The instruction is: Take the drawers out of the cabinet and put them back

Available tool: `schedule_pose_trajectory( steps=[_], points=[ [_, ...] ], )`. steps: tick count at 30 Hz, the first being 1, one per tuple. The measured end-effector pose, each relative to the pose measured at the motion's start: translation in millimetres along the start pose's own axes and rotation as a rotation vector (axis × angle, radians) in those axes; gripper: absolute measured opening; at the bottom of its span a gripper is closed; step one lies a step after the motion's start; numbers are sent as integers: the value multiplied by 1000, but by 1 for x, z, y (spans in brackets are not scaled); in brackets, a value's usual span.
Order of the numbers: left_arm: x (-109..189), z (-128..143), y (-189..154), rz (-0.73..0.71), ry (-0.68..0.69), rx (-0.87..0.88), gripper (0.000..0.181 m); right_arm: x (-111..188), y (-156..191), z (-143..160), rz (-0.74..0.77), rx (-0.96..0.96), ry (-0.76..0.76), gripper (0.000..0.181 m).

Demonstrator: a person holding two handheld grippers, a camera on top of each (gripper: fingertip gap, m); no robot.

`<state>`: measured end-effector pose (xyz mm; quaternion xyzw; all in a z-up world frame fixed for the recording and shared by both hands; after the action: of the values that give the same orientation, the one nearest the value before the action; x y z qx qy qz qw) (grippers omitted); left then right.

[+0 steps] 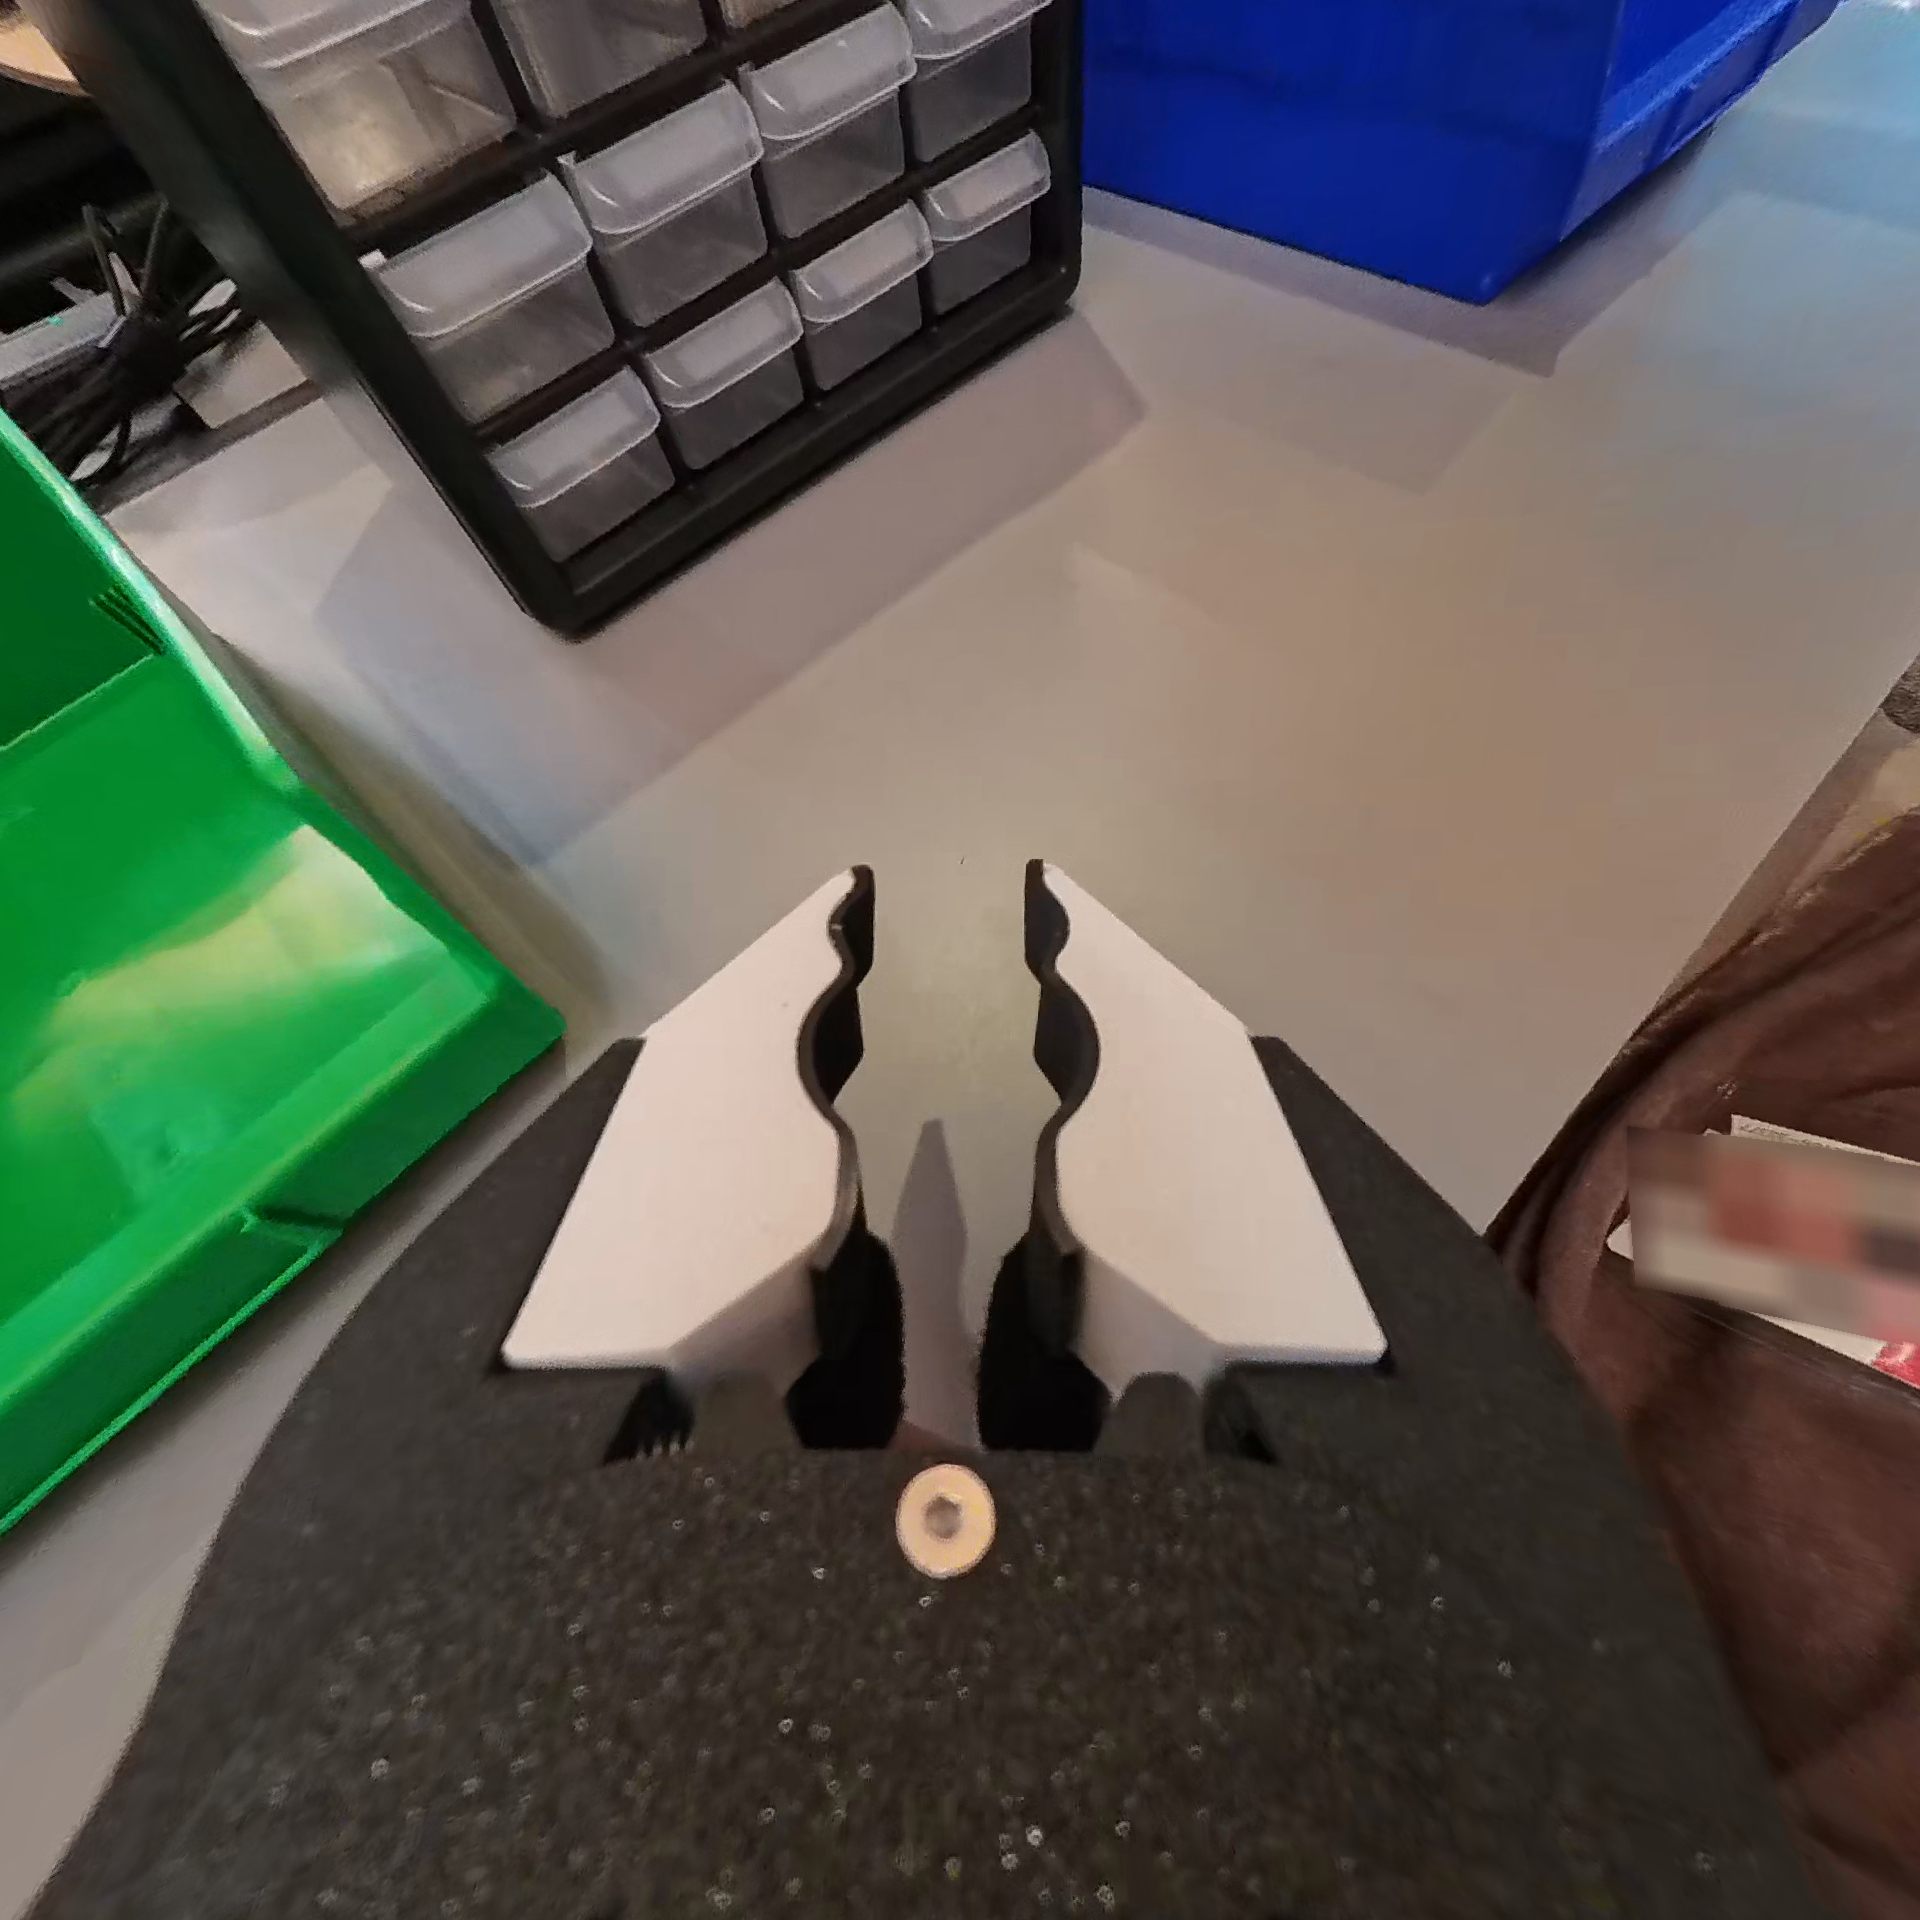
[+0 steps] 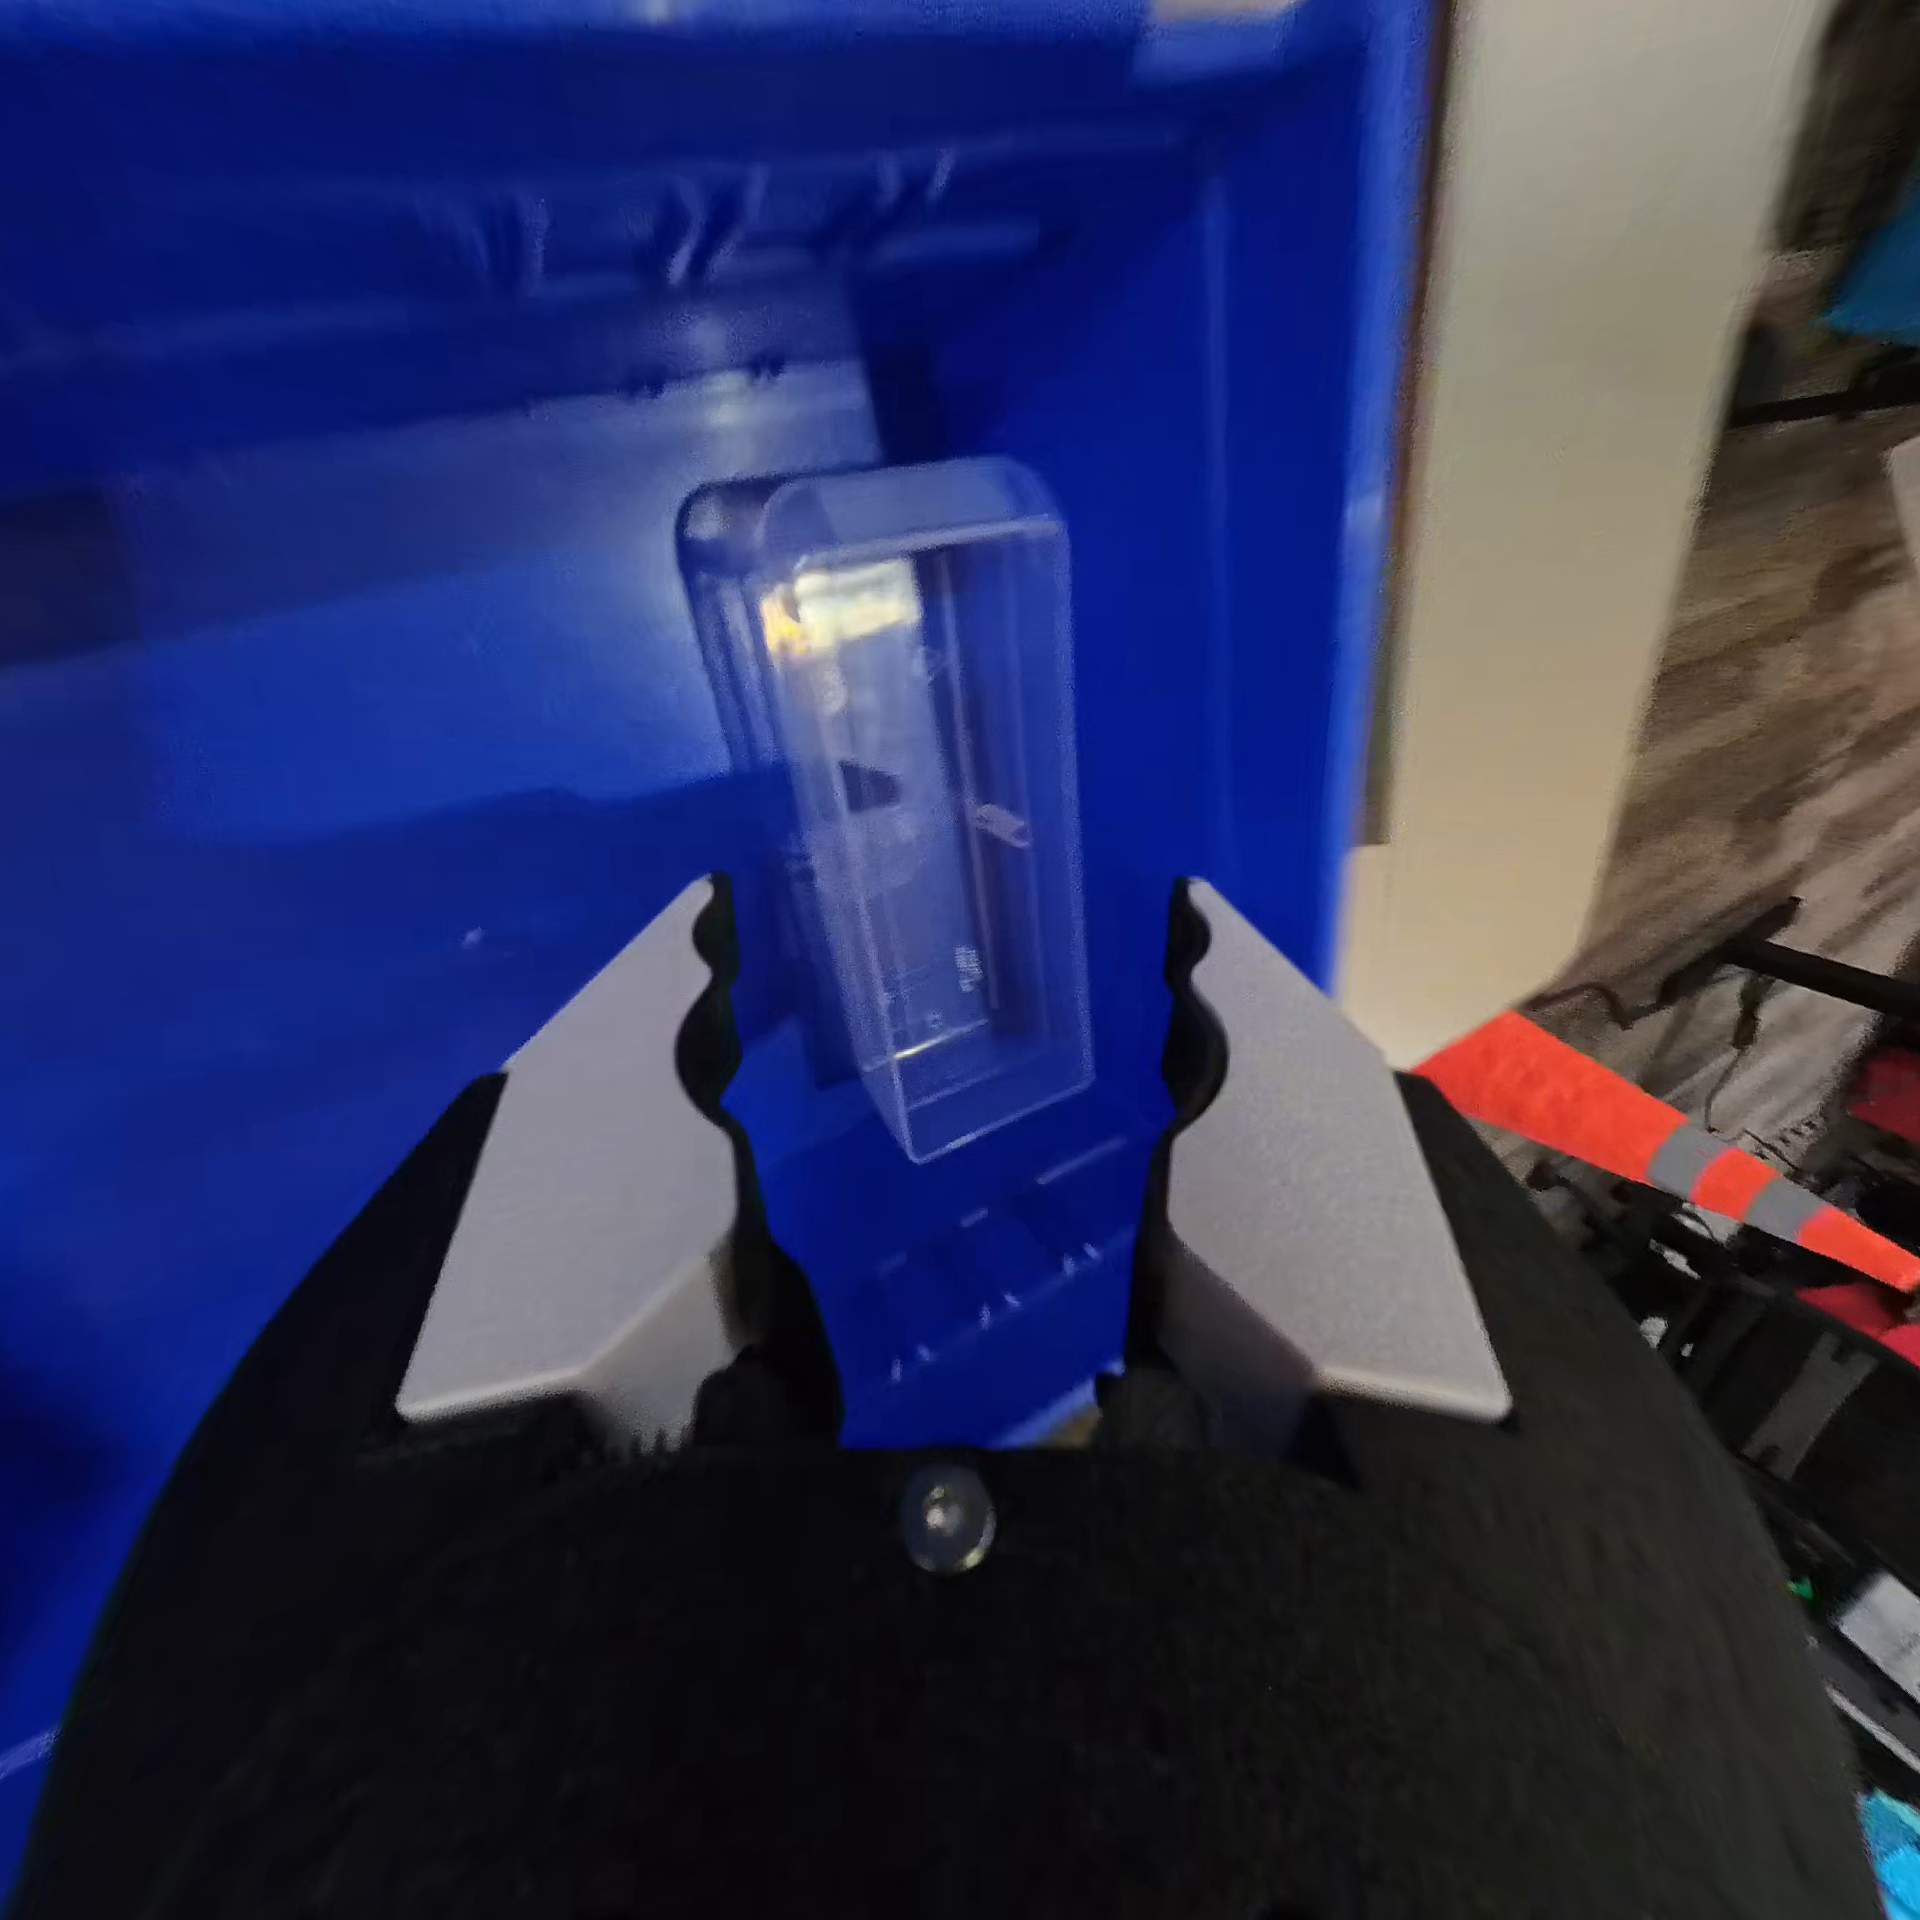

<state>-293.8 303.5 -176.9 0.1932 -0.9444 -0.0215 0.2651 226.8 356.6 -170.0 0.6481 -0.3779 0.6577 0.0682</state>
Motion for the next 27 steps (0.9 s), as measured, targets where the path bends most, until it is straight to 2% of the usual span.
schedule_pose_trajectory(
  steps=[2,4,8,10,12,13,16,18,22,25,27],
  points=[
    [1,-2,-1,6,-7,-6,28,41,-13,-24,109,-66,-106,81],
    [3,-5,-2,6,-19,-14,28,95,-16,-61,201,-152,-287,80],
    [7,-10,-2,-4,-42,-29,28,191,20,-136,330,-194,-601,73],
    [9,-11,-2,-6,-55,-37,28,213,50,-168,270,-156,-650,59],
    [10,-10,-3,-6,-56,-45,28,227,73,-198,145,-140,-668,50],
    [10,-11,-4,-8,-64,-39,28,234,79,-213,93,-113,-680,37],
    [14,-17,-11,24,-89,-3,30,241,66,-247,57,-46,-633,0],
    [14,-20,-13,32,-93,18,30,232,54,-263,-22,-9,-510,0],
    [14,-25,-15,28,-106,37,30,205,42,-293,-274,-32,-260,0],
    [14,-25,-13,5,-106,28,30,178,22,-300,-269,26,-94,0],
    [12,-24,-13,1,-104,37,30,165,14,-309,-364,-28,-50,0]
  ],
)
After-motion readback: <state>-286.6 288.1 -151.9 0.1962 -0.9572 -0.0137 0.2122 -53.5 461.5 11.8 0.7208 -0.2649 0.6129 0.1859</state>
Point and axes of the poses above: each gripper's, where its closed fingertips meet, x back along the fingers, z out of its underside, y = z × x across the jaws, the point moved 2 cm from there along x, back along the fingers, and after that the axes turned 3 degrees about -z, right-handed, at the moved point
